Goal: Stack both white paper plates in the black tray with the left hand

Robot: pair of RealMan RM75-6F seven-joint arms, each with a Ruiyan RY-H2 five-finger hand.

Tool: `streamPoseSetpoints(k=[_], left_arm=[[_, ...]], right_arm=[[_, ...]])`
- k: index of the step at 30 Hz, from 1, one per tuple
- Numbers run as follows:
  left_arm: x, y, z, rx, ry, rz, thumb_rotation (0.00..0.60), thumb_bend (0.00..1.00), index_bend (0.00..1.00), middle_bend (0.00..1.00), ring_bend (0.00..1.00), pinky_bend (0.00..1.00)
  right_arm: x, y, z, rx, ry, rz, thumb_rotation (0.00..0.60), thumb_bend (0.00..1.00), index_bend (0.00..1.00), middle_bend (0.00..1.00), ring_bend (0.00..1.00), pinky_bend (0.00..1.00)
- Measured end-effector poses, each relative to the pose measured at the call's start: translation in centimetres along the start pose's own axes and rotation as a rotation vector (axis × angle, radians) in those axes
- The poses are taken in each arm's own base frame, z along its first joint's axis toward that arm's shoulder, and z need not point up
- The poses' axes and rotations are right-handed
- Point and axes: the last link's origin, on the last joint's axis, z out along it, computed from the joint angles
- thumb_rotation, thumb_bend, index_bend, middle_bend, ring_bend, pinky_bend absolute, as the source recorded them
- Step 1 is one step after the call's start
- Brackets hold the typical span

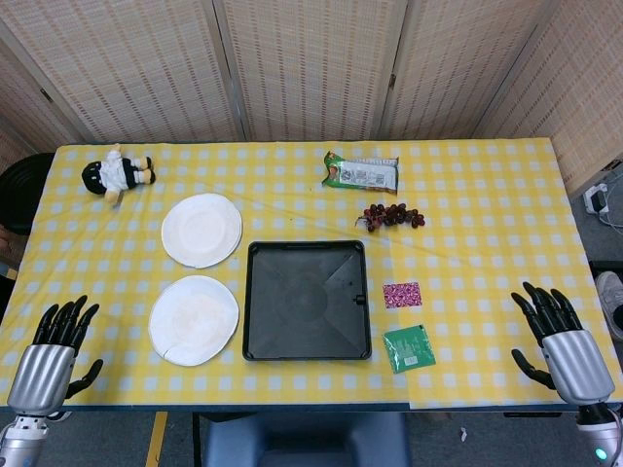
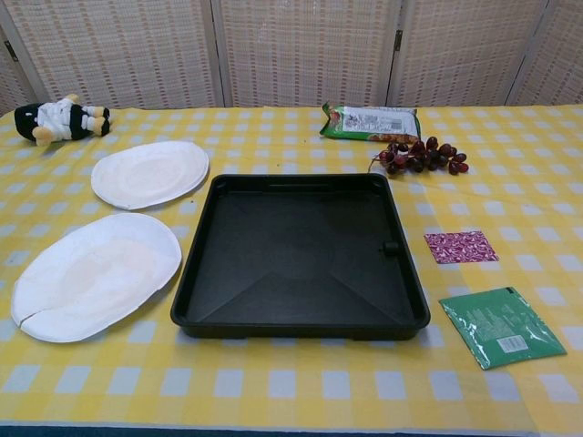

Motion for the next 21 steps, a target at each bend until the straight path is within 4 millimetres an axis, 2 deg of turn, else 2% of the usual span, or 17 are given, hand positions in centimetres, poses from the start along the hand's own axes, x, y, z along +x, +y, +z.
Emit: streamPoseSetpoints(k=[11, 13, 15, 17, 19, 20, 21], left_arm=[[-0.1, 0.6, 0.0, -0.034, -0.007, -0.012, 0.6, 0.33, 0.0, 0.01, 0.01, 0.02], [-0.1, 1.0, -0.2, -0.054, 0.011, -0.017, 0.6, 0.33, 0.01, 0.14, 0.12, 0.15], [-0.1, 1.4, -0.3, -0.076, 0.026, -0.028, 0.6, 0.33, 0.11, 0.47, 0.45, 0.47], [-0.4, 1.9, -0.4, -0.093, 0.031, -0.05, 0.6, 0.32, 0.23, 0.71, 0.7, 0.7], [-0.7, 2.4, -0.5, -0.118, 0.041, -0.066, 0.6, 0.3, 0.35, 0.9, 0.88, 0.87], [-0.9, 2.7, -0.5, -0.131, 0.047, -0.067, 0.6, 0.29, 0.41, 0.97, 0.95, 0.95], [-1.2, 3.0, -0.5, -0.15, 0.059, -0.067, 0.6, 0.28, 0.45, 1.0, 0.99, 0.99]], right_arm=[[0.2, -0.2, -0.3, 0.007, 0.015, 0.002, 0.6, 0.34, 0.0, 0.0, 0.0, 0.0], [0.3, -0.2, -0.5, 0.009, 0.019, 0.002, 0.6, 0.33, 0.0, 0.0, 0.0, 0.0], [0.4, -0.3, -0.6, 0.013, 0.022, 0.003, 0.6, 0.33, 0.0, 0.0, 0.0, 0.0], [0.4, -0.4, -0.8, 0.019, 0.023, 0.002, 0.6, 0.34, 0.0, 0.0, 0.0, 0.0], [0.4, -0.5, -0.9, 0.02, 0.024, 0.001, 0.6, 0.34, 0.0, 0.0, 0.0, 0.0], [0.3, -0.5, -0.9, 0.02, 0.023, 0.001, 0.6, 0.34, 0.0, 0.0, 0.0, 0.0], [0.3, -0.5, -0.9, 0.02, 0.022, 0.001, 0.6, 0.34, 0.0, 0.0, 0.0, 0.0]])
